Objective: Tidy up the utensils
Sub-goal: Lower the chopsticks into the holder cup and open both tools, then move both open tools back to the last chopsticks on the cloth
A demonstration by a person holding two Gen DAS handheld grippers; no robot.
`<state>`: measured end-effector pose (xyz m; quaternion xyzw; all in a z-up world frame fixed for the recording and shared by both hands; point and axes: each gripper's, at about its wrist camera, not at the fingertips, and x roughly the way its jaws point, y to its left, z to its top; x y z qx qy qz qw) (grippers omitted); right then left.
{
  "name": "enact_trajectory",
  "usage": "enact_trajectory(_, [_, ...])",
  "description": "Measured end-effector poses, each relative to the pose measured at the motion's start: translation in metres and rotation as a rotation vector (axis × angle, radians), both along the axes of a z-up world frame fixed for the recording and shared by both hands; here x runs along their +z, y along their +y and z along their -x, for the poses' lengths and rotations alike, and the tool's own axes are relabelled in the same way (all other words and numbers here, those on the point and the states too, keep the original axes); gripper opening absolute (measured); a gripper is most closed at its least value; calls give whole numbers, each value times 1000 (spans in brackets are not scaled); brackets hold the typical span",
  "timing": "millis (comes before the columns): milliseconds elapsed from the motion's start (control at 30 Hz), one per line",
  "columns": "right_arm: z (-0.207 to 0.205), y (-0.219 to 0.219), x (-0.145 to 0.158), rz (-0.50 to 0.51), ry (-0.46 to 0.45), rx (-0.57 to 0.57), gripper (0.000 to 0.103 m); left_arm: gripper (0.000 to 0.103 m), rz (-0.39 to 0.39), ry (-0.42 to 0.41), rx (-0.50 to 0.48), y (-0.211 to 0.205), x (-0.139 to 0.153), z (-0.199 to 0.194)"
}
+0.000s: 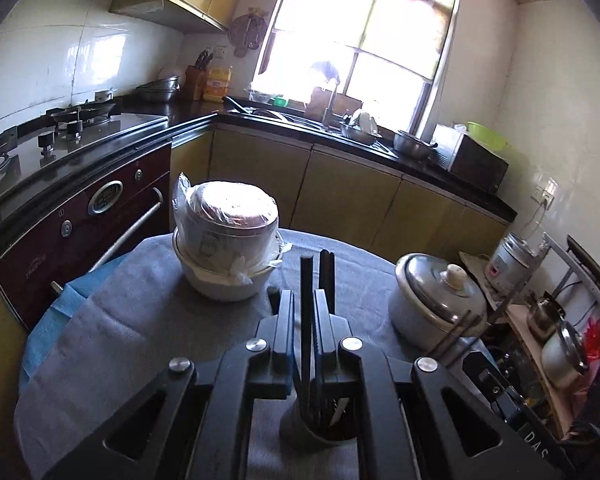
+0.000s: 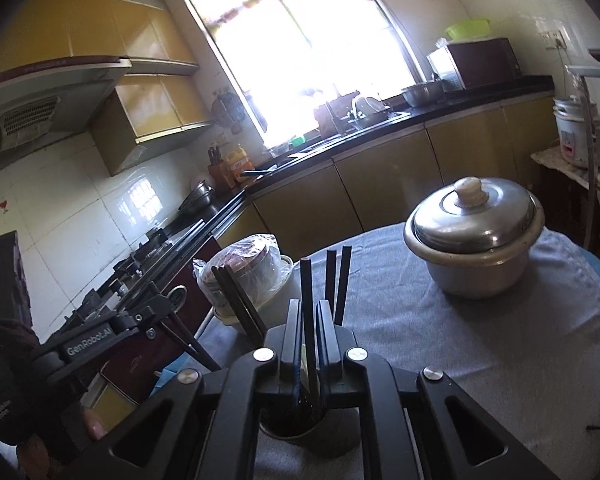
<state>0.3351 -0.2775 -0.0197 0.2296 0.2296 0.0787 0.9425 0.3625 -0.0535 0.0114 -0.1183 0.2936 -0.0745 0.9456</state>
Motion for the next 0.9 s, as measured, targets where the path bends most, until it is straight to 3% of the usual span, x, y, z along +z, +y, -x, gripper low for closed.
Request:
enact_trajectory(133, [19, -3, 8, 4, 19, -6, 25, 43, 21, 3, 15, 17, 10, 23])
enact_trajectory(200, [33, -5, 11, -1, 35, 0, 25, 44, 22, 13, 16, 27, 12, 41])
enact_trajectory(300, [57, -6, 11, -13, 53, 35, 27, 57, 19, 66, 12, 43, 5, 63])
enact_trajectory(433, [79, 1, -3, -11, 115, 130, 31, 57, 34, 184, 26, 64, -26, 89])
enact_trajectory(600, [78, 22, -49, -27, 314, 287, 31, 57, 22, 334, 64, 77, -80, 111])
enact_trajectory(700, [75, 38, -77, 2, 421, 307, 31, 57, 39, 427, 40, 77, -109, 113])
enact_trajectory(900, [50, 58, -114, 39, 569, 320, 31, 57, 9, 496, 28, 72, -136, 112])
